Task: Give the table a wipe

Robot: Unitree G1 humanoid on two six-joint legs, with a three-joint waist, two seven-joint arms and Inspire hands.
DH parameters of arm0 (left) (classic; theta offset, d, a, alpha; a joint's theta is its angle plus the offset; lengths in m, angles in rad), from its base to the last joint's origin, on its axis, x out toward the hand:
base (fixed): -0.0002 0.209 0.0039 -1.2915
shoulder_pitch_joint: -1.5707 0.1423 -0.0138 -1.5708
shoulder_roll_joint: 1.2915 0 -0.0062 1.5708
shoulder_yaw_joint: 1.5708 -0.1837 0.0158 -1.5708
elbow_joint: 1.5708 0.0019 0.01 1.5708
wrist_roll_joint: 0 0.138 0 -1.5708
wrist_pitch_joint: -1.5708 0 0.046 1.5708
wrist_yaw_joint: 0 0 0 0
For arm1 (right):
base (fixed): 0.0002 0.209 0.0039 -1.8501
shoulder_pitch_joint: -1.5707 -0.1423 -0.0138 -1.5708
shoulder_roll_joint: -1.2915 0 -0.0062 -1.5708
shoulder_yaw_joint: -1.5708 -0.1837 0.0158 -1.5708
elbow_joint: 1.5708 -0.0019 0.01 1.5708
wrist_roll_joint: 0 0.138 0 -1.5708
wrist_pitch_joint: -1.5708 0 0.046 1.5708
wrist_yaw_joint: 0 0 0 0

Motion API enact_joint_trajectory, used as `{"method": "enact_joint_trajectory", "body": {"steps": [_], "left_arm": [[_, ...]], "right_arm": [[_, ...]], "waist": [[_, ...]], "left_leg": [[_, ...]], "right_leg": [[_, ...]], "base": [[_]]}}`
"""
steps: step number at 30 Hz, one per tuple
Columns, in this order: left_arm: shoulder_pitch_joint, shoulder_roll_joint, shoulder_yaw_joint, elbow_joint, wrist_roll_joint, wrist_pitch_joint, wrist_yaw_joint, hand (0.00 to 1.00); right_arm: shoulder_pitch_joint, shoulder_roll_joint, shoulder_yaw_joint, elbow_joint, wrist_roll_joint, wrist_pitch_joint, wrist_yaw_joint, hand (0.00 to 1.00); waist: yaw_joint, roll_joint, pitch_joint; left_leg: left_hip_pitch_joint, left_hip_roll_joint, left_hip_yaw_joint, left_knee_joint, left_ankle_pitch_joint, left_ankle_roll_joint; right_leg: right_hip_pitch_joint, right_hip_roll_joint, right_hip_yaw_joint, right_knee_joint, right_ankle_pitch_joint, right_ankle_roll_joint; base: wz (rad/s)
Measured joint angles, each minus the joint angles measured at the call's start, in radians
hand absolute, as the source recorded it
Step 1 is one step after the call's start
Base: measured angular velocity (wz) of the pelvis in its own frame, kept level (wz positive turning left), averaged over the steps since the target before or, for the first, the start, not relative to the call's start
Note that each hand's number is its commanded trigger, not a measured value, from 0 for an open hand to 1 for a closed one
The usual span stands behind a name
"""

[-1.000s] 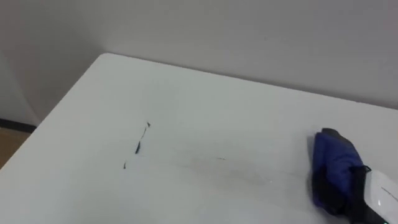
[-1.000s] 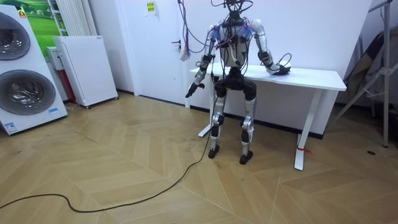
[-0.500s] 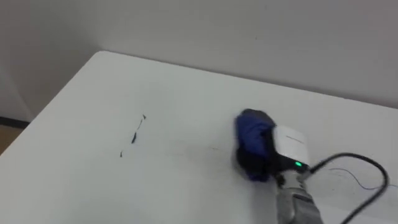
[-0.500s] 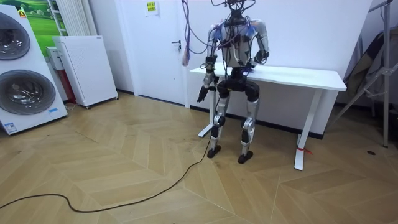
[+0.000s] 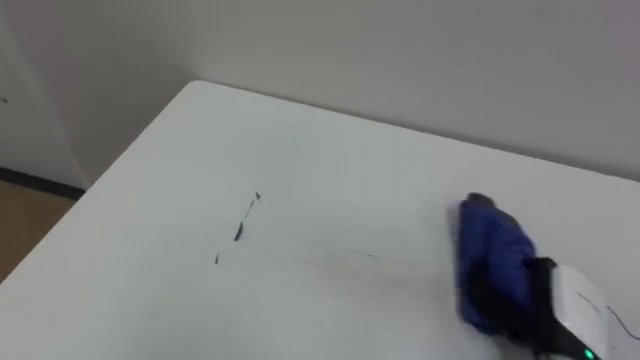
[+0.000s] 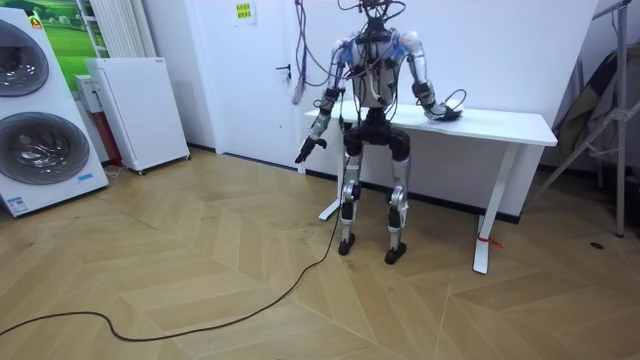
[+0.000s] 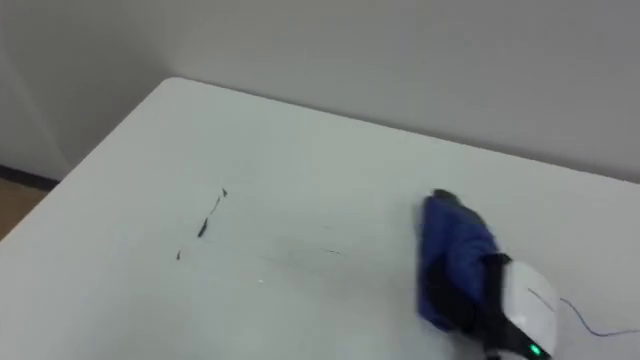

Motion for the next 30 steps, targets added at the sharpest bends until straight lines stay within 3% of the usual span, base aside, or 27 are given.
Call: {"method": "enact_joint_trajectory", "body": {"steps": [2,4,5,7,8,9,10,11,12,13,14,15,16,17,18,20,21,22,23,24,26,28,29,30], "left_arm": [[-0.006,0.0,-0.007,-0.016,-0.005,-0.013,0.0,0.0],[-0.015,-0.001,-0.022,-0.02,-0.011,-0.025,0.0,0.0],[-0.02,-0.007,-0.029,-0.016,-0.016,-0.029,0.003,0.0],[-0.052,-0.011,-0.053,-0.011,-0.037,-0.029,0.012,0.0],[-0.074,-0.01,-0.079,-0.003,-0.05,-0.032,0.02,0.0],[-0.106,-0.009,-0.098,0.023,-0.053,-0.048,0.023,0.0],[-0.122,-0.01,-0.103,0.034,-0.053,-0.052,0.023,0.0],[-0.145,-0.007,-0.12,0.055,-0.067,-0.053,0.023,0.0],[-0.16,0.0,-0.14,0.074,-0.095,-0.053,0.02,0.0],[-0.169,0.003,-0.15,0.077,-0.101,-0.054,0.017,0.0],[-0.196,0.012,-0.175,0.077,-0.11,-0.062,0.009,0.0],[-0.22,0.019,-0.188,0.075,-0.109,-0.079,-0.005,0.0],[-0.227,0.021,-0.188,0.071,-0.109,-0.086,-0.008,0.0],[-0.236,0.024,-0.188,0.065,-0.102,-0.098,-0.018,0.0],[-0.237,0.027,-0.187,0.065,-0.102,-0.102,-0.026,0.0],[-0.235,0.035,-0.196,0.066,-0.106,-0.102,-0.032,0.0],[-0.229,0.042,-0.196,0.067,-0.109,-0.103,-0.033,0.0],[-0.224,0.042,-0.197,0.069,-0.109,-0.102,-0.034,0.0],[-0.211,0.042,-0.197,0.072,-0.113,-0.104,-0.037,0.0],[-0.198,0.042,-0.195,0.071,-0.114,-0.111,-0.038,0.0],[-0.164,0.038,-0.197,0.071,-0.114,-0.117,-0.038,0.0],[-0.147,0.016,-0.197,0.072,-0.11,-0.115,-0.037,0.0],[-0.146,-0.011,-0.199,0.072,-0.11,-0.112,-0.037,0.0],[-0.147,-0.032,-0.205,0.073,-0.111,-0.112,-0.037,0.0]], "right_arm": [[-0.008,-0.025,-0.017,0.04,0.004,0.012,0.005,1.0],[-0.055,-0.029,-0.008,0.06,0.004,0.053,0.021,1.0],[-0.106,-0.025,0.009,0.063,-0.002,0.094,0.029,1.0],[-0.164,-0.001,0.047,0.064,-0.013,0.17,0.038,1.0],[-0.198,0.015,0.093,0.054,-0.017,0.223,0.055,1.0],[-0.238,0.037,0.148,0.028,-0.039,0.268,0.081,1.0],[-0.26,0.048,0.188,0.004,-0.053,0.29,0.098,1.0],[-0.33,0.076,0.292,-0.034,-0.079,0.308,0.147,1.0],[-0.421,0.108,0.395,-0.057,-0.128,0.307,0.203,1.0],[-0.463,0.13,0.449,-0.068,-0.147,0.304,0.231,1.0],[-0.529,0.16,0.532,-0.097,-0.186,0.285,0.277,1.0],[-0.596,0.172,0.601,-0.116,-0.218,0.25,0.312,1.0],[-0.623,0.175,0.627,-0.115,-0.226,0.231,0.325,1.0],[-0.647,0.176,0.643,-0.118,-0.231,0.201,0.344,1.0],[-0.646,0.172,0.641,-0.114,-0.227,0.193,0.343,1.0],[-0.618,0.159,0.609,-0.096,-0.189,0.183,0.332,1.0],[-0.579,0.155,0.571,-0.103,-0.174,0.16,0.317,1.0],[-0.558,0.15,0.553,-0.101,-0.174,0.147,0.308,1.0],[-0.515,0.138,0.517,-0.098,-0.174,0.119,0.289,1.0],[-0.463,0.12,0.483,-0.101,-0.175,0.092,0.278,1.0],[-0.413,0.09,0.452,-0.106,-0.174,0.061,0.257,1.0],[-0.375,0.051,0.443,-0.144,-0.175,0.06,0.233,1.0],[-0.362,0.036,0.438,-0.153,-0.173,0.06,0.222,1.0],[-0.356,0.036,0.437,-0.155,-0.172,0.065,0.219,1.0]], "waist": [[0.006,0.006,-0.0031],[0.013,0.009,-0.0039],[0.031,0.014,-0.0033],[0.07,0.022,-0.0043],[0.11,0.023,-0.0039],[0.174,0.022,-0.0035],[0.211,0.022,-0.0032],[0.273,0.019,-0.0013],[0.298,0.014,0.0027],[0.304,0.012,0.0046],[0.313,0.006,0.0083],[0.338,-0.007,0.0164],[0.348,-0.011,0.0188],[0.349,-0.014,0.021],[0.327,-0.015,0.0207],[0.29,-0.017,0.0235],[0.249,-0.022,0.0243],[0.234,-0.013,0.0189],[0.206,0.001,0.0262],[0.192,0.0,0.0227],[0.176,0.005,0.0195],[0.153,0.013,0.0138],[0.143,0.032,0.0125],[0.145,0.029,0.0113]], "left_leg": [[-0.012,0.002,0.016,0.048,-0.03,0.014],[-0.027,0.006,0.038,0.096,-0.053,0.03],[-0.035,0.009,0.06,0.116,-0.064,0.039],[-0.052,0.037,0.108,0.141,-0.074,0.047],[-0.055,0.059,0.145,0.146,-0.075,0.043],[-0.065,0.077,0.178,0.15,-0.074,0.035],[-0.072,0.087,0.191,0.152,-0.074,0.031],[-0.09,0.091,0.165,0.155,-0.071,0.024],[-0.119,0.091,0.108,0.158,-0.067,0.018],[-0.136,0.092,0.073,0.159,-0.063,0.011],[-0.167,0.093,-0.011,0.158,-0.056,-0.002],[-0.193,0.093,-0.079,0.144,-0.044,-0.019],[-0.202,0.094,-0.116,0.136,-0.04,-0.027],[-0.214,0.093,-0.212,0.126,-0.032,-0.041],[-0.217,0.093,-0.315,0.106,-0.021,-0.06],[-0.226,0.091,-0.443,0.102,-0.02,-0.09],[-0.235,0.089,-0.456,0.114,-0.036,-0.123],[-0.236,0.097,-0.445,0.121,-0.043,-0.137],[-0.229,0.122,-0.378,0.123,-0.019,-0.163],[-0.218,0.144,-0.278,0.105,0.018,-0.168],[-0.201,0.165,-0.192,0.073,0.06,-0.179],[-0.209,0.173,-0.176,0.058,0.084,-0.193],[-0.215,0.185,-0.154,0.056,0.099,-0.198],[-0.221,0.191,-0.105,0.051,0.119,-0.199]], "right_leg": [[-0.025,-0.01,-0.012,0.055,0.001,-0.001],[-0.046,-0.025,-0.037,0.087,0.002,-0.002],[-0.062,-0.03,-0.05,0.097,0.01,-0.008],[-0.093,-0.04,-0.09,0.142,0.026,-0.028],[-0.112,-0.056,-0.113,0.216,0.017,-0.044],[-0.132,-0.082,-0.112,0.265,0.001,-0.039],[-0.138,-0.096,-0.114,0.27,-0.006,-0.036],[-0.147,-0.121,-0.114,0.238,-0.013,-0.024],[-0.139,-0.145,-0.126,0.171,-0.01,-0.014],[-0.126,-0.145,-0.131,0.124,0.001,-0.005],[-0.099,-0.141,-0.139,0.013,0.032,0.007],[-0.084,-0.134,-0.132,-0.09,0.077,0.02],[-0.082,-0.129,-0.126,-0.123,0.096,0.022],[-0.073,-0.121,-0.126,-0.162,0.122,0.025],[-0.069,-0.108,-0.11,-0.178,0.126,0.025],[-0.073,-0.093,-0.108,-0.171,0.129,0.026],[-0.072,-0.09,-0.114,-0.116,0.136,0.052],[-0.067,-0.09,-0.129,-0.081,0.102,0.072],[-0.054,-0.078,-0.131,-0.032,0.045,0.065],[-0.035,-0.075,-0.141,-0.009,0.01,0.059],[-0.02,-0.073,-0.154,0.005,-0.034,0.059],[-0.02,-0.07,-0.18,0.023,-0.078,0.048],[-0.02,-0.062,-0.197,0.036,-0.087,0.041],[-0.019,-0.06,-0.198,0.037,-0.1,0.035]], "base": [[-0.3],[-0.64],[-0.85],[-0.75],[-0.81],[-1.01],[-1.38],[-1.36],[-1.15],[-0.54],[-0.11],[0.0],[0.2],[0.58],[0.78],[1.08],[1.21],[1.22],[1.01],[0.83],[0.39],[0.38],[0.38],[0.34]]}}
